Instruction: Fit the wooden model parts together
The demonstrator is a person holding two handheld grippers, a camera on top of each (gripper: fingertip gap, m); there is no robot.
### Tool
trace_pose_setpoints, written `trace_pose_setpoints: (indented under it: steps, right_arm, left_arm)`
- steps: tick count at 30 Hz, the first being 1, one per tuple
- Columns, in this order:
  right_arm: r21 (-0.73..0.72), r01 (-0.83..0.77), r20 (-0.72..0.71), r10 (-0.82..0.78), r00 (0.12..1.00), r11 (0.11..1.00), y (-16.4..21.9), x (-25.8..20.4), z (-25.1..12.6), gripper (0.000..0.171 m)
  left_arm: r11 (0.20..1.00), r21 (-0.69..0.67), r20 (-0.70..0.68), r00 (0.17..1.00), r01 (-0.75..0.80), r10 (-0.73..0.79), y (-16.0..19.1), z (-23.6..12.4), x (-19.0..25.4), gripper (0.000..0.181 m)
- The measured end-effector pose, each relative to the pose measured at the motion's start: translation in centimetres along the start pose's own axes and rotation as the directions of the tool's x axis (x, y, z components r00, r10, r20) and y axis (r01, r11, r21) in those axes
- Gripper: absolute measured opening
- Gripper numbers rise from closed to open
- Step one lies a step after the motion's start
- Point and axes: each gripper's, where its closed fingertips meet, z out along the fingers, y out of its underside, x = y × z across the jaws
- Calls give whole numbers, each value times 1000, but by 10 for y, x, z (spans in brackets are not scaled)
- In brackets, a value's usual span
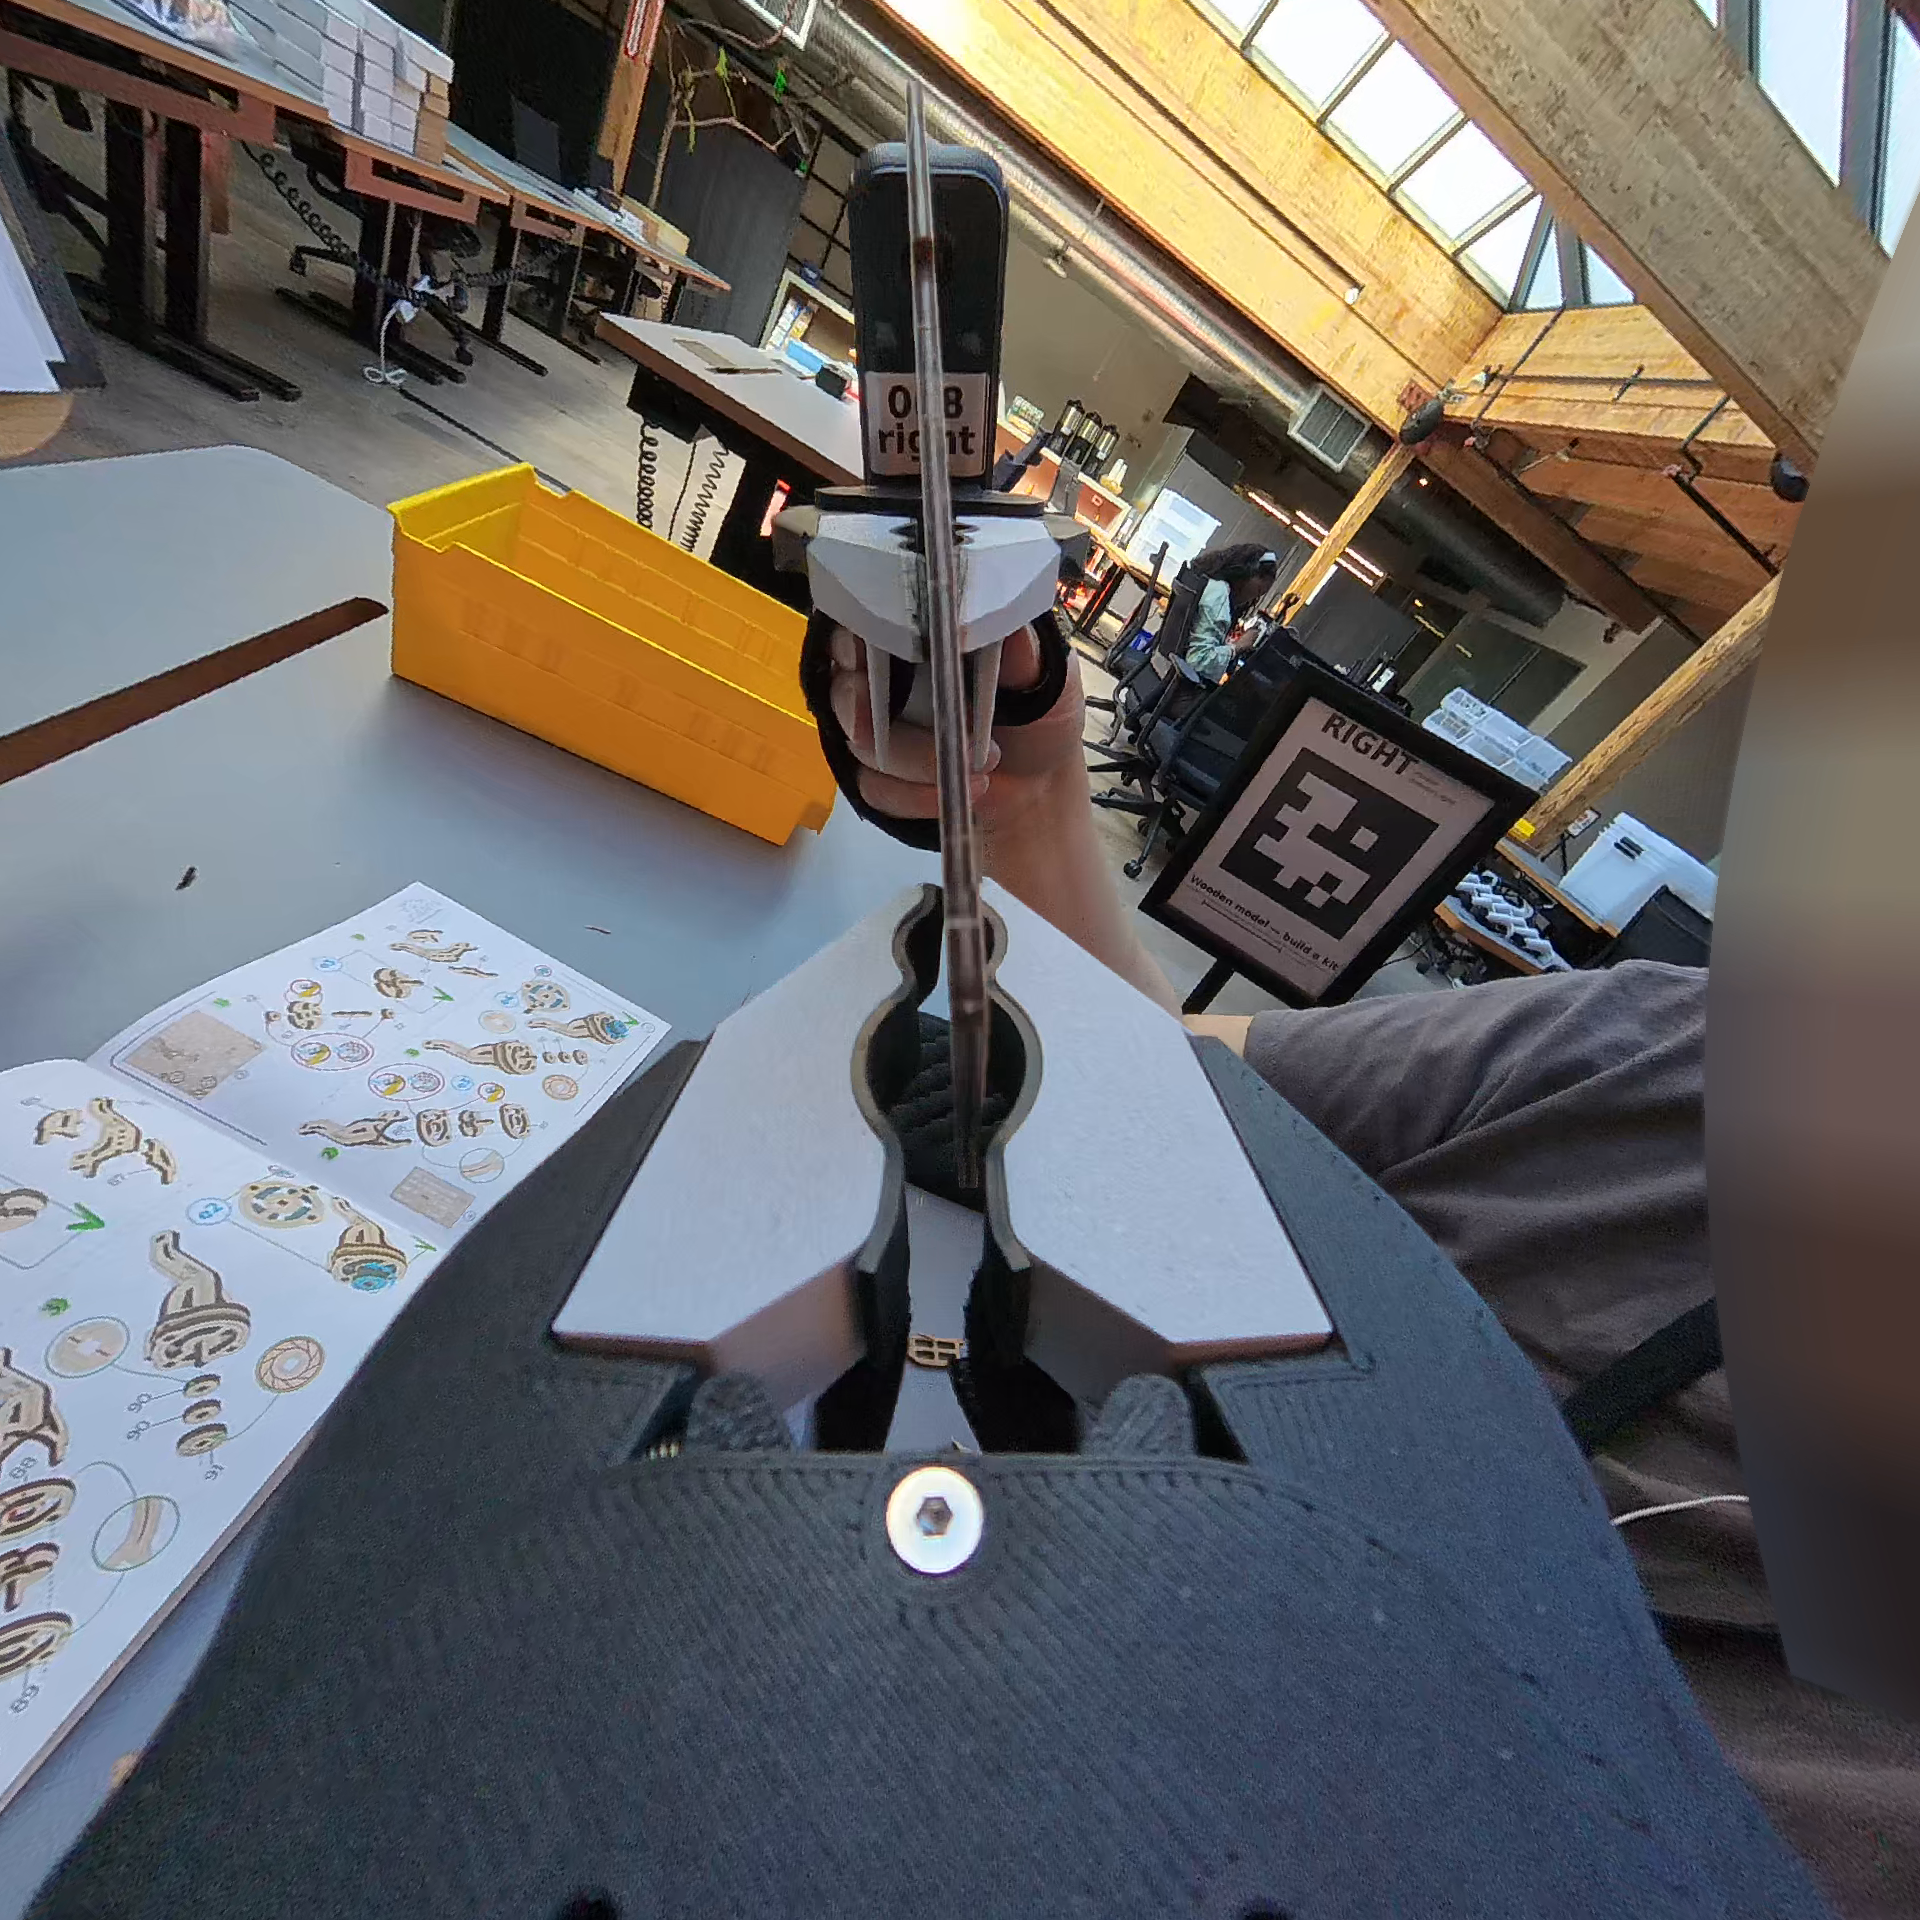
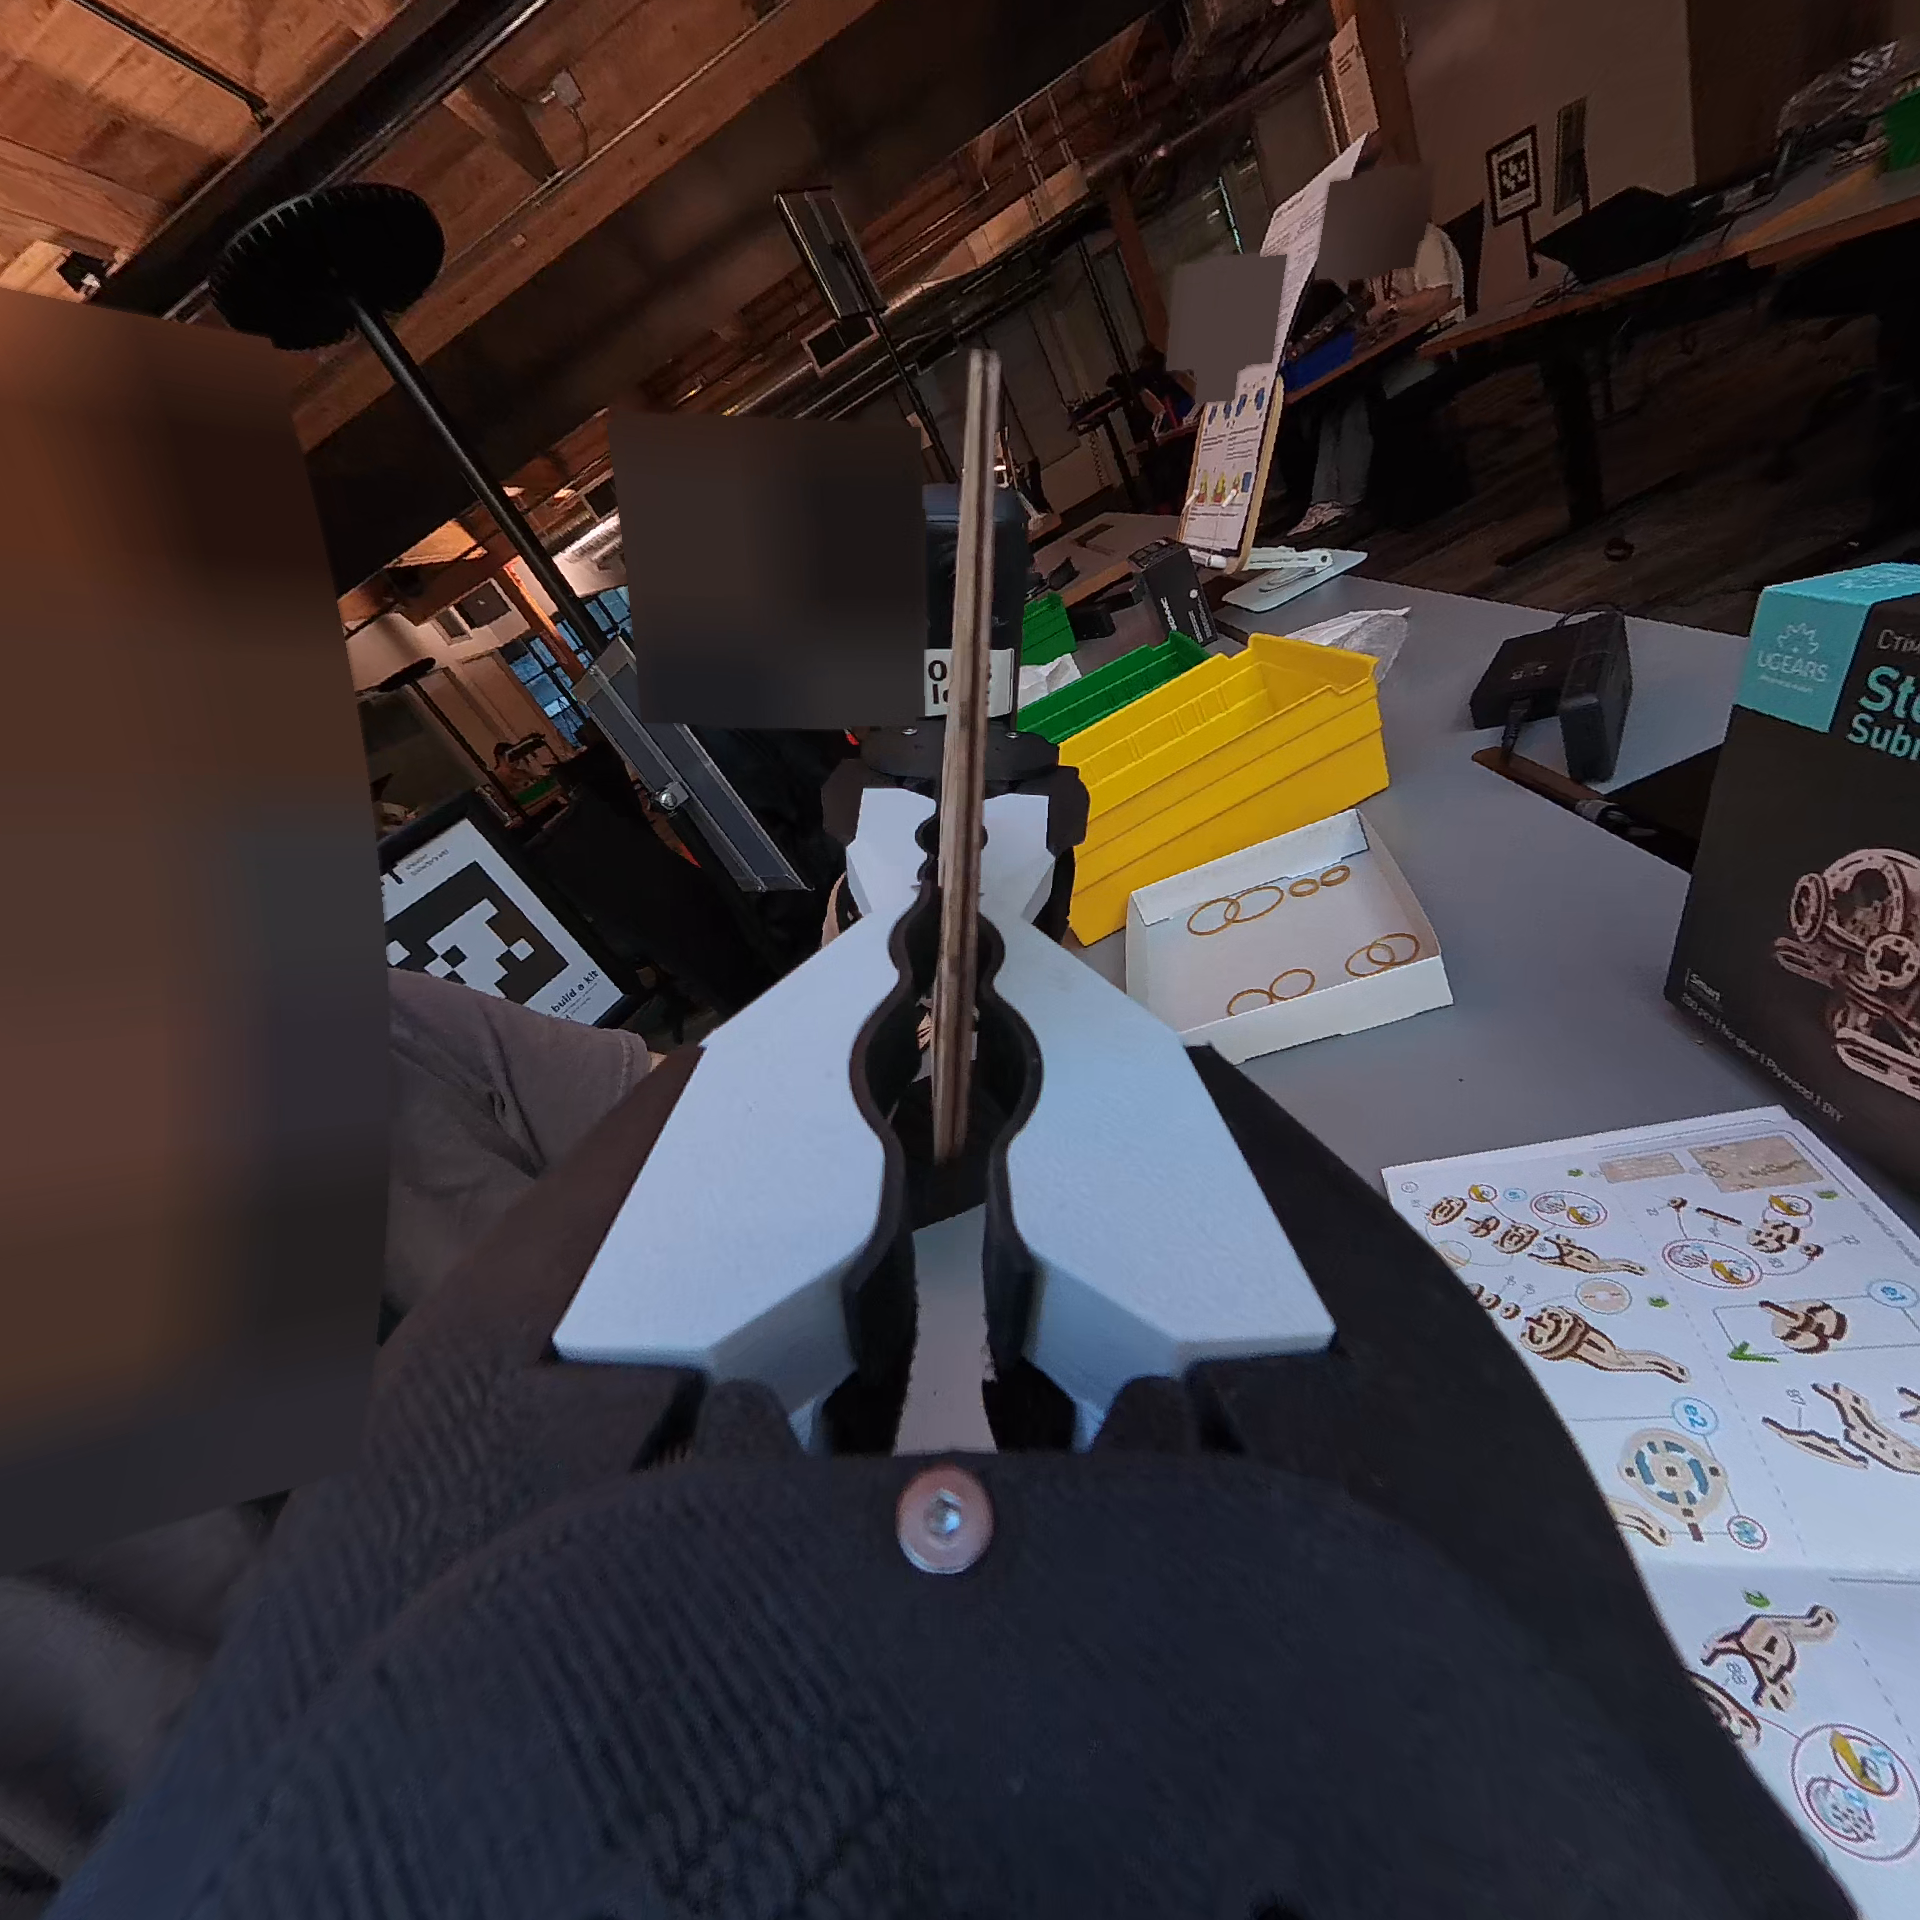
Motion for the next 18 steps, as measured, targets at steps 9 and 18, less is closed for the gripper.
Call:
trace_pose_setpoints:
  steps: [9, 18]
  right_arm:
    - [30, -20, -15, 20, 1000, 999, -3, 10, 2, 1]
    - [-113, 196, -320, -223, 921, 974, 6, 40, -32, 44]
  left_arm:
    - [1000, 8, 30, 1000, -1, 0, 2, 6, -9, 1]
    - [1000, -2, 85, 996, 6, -6, -1, -8, -14, 1]
